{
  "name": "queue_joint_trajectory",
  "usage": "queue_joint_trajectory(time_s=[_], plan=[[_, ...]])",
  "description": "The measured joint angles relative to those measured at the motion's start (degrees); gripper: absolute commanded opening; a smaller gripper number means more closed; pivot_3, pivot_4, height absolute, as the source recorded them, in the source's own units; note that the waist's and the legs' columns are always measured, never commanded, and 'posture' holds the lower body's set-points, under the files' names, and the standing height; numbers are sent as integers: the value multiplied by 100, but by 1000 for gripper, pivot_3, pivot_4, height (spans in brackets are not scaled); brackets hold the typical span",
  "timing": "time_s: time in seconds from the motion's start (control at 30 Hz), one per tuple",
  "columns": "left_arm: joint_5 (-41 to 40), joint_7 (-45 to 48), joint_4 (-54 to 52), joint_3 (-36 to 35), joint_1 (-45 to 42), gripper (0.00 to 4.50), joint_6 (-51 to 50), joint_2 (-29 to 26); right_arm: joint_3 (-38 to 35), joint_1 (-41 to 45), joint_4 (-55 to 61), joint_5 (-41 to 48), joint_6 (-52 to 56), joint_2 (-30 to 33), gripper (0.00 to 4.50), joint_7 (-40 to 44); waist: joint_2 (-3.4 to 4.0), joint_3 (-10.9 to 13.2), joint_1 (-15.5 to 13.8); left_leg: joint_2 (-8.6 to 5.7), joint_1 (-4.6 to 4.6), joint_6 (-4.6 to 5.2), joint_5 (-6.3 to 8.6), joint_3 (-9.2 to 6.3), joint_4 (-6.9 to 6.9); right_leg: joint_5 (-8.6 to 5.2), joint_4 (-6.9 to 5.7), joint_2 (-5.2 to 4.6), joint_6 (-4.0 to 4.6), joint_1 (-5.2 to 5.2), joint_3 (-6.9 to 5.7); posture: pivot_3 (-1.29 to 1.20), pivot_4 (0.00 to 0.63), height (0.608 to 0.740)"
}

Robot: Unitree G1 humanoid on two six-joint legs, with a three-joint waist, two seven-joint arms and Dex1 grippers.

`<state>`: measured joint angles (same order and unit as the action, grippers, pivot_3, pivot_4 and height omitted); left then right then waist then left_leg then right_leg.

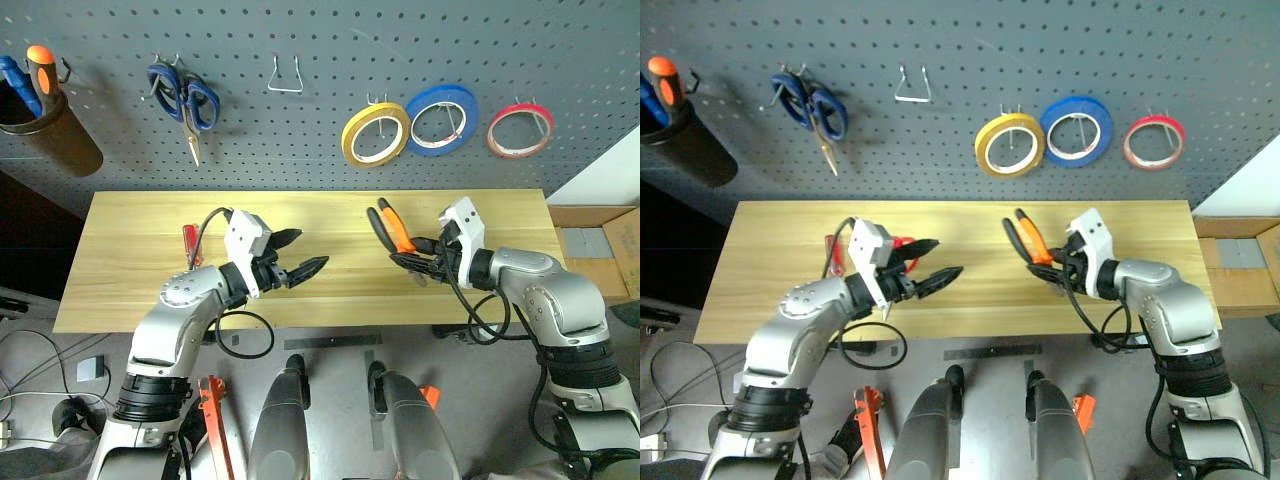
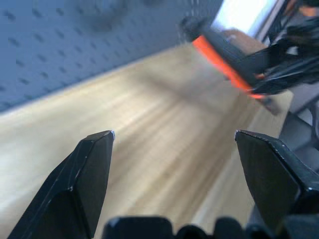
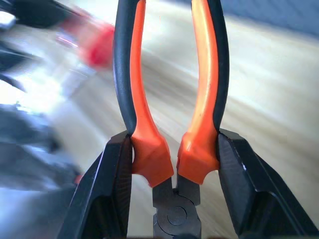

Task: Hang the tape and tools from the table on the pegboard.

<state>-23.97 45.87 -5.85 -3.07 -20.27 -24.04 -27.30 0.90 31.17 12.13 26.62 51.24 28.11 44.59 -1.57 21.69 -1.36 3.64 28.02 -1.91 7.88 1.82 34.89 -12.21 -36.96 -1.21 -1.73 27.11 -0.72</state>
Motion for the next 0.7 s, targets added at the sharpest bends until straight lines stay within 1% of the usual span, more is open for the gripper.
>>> queue_joint_trajectory(time_s=[0.07,0.13,0.23,0.27,0.33,0.43,0.53,0.7], plan=[[69,-20,126,-82,41,4152,377,21,-26,248,115,317,58,-171,1847,103,-6,-90,-4,-1,0,-1,0,1,0,7,1,-2,-3,-1,0,175,196,740],[178,-103,201,-140,114,4152,844,228,-53,668,130,565,39,-430,1847,124,-17,-198,-15,-2,-4,-5,-3,0,1,17,1,-2,-3,-5,0,184,187,740],[176,-394,200,-186,85,4152,1243,626,-82,1301,85,668,-109,-771,1847,8,-51,-314,-60,2,-9,-20,-15,-6,2,34,-1,3,4,-9,-5,201,176,740],[171,-464,198,-212,85,4152,1314,639,-79,1466,29,670,-171,-878,1847,-23,-71,-355,-81,4,-13,-20,-16,-7,3,38,-1,6,7,-14,-6,204,174,740],[136,-669,175,-403,71,4152,1404,751,-68,1860,-203,639,-309,-1112,1847,-148,-75,-418,-130,5,-17,-17,-19,-5,6,49,2,7,10,-20,-4,201,180,740],[85,-899,71,-568,33,4152,1457,769,57,2438,-624,423,-736,-1423,1847,-312,-77,-451,-161,6,-30,-12,-23,-3,7,58,0,7,13,-31,-2,192,199,740],[71,-1036,72,-636,5,4152,1471,797,141,2836,-1239,149,-1245,-1715,1847,-425,-78,-456,-183,9,-45,-9,-24,-3,7,58,-1,9,15,-45,-3,187,217,740],[193,-1382,154,-630,-209,4152,1694,992,270,3430,-2845,-636,-2434,-2152,1847,-846,-78,-456,-264,8,-43,-2,-29,-3,7,65,0,9,25,-48,-3,178,243,740]])
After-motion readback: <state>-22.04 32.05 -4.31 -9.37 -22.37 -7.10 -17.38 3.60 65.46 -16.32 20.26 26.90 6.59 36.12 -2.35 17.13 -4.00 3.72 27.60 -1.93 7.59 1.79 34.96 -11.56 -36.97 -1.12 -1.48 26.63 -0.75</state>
